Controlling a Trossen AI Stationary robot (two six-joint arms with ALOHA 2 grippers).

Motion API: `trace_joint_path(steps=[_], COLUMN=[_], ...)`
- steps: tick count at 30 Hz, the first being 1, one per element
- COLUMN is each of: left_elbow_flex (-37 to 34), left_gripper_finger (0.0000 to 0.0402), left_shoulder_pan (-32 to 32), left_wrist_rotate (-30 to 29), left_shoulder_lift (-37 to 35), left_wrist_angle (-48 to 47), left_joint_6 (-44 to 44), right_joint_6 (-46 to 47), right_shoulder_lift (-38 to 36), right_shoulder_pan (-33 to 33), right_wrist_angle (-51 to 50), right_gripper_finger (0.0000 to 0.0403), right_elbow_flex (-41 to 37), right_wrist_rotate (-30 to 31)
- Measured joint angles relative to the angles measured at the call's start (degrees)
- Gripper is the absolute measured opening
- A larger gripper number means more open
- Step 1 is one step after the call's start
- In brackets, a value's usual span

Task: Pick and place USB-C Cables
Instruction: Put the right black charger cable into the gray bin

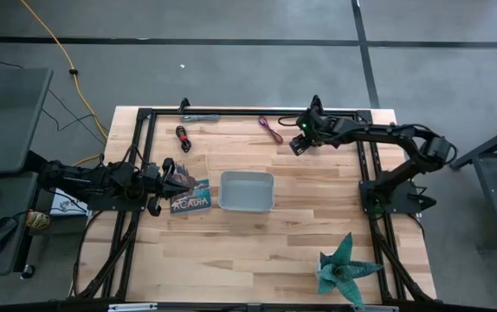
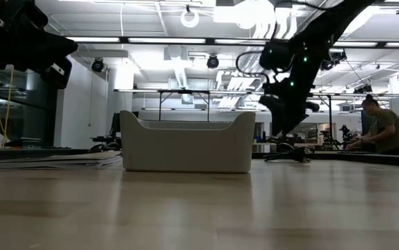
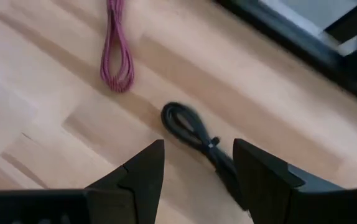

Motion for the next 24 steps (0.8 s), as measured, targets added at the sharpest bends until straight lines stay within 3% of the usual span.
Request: trace_joint_path(steps=[13, 24], left_elbow_flex=[0.0, 0.0], left_gripper_finger=[0.0, 0.0], left_shoulder_pan=[0.0, 0.0], left_wrist_rotate=[0.0, 0.0], left_shoulder_lift=[0.0, 0.0], left_wrist_angle=[0.0, 0.0], left_joint_6=[0.0, 0.0], right_joint_6=[-2.7, -7.4], right_shoulder_lift=[10.1, 11.0], right_shoulder_pan=[-0.7, -0.7], right_wrist_angle=[5.4, 6.1], right_gripper_finger=[0.0183, 0.0183], right_elbow_flex=[0.0, 0.0], right_wrist_rotate=[-3.6, -0.1])
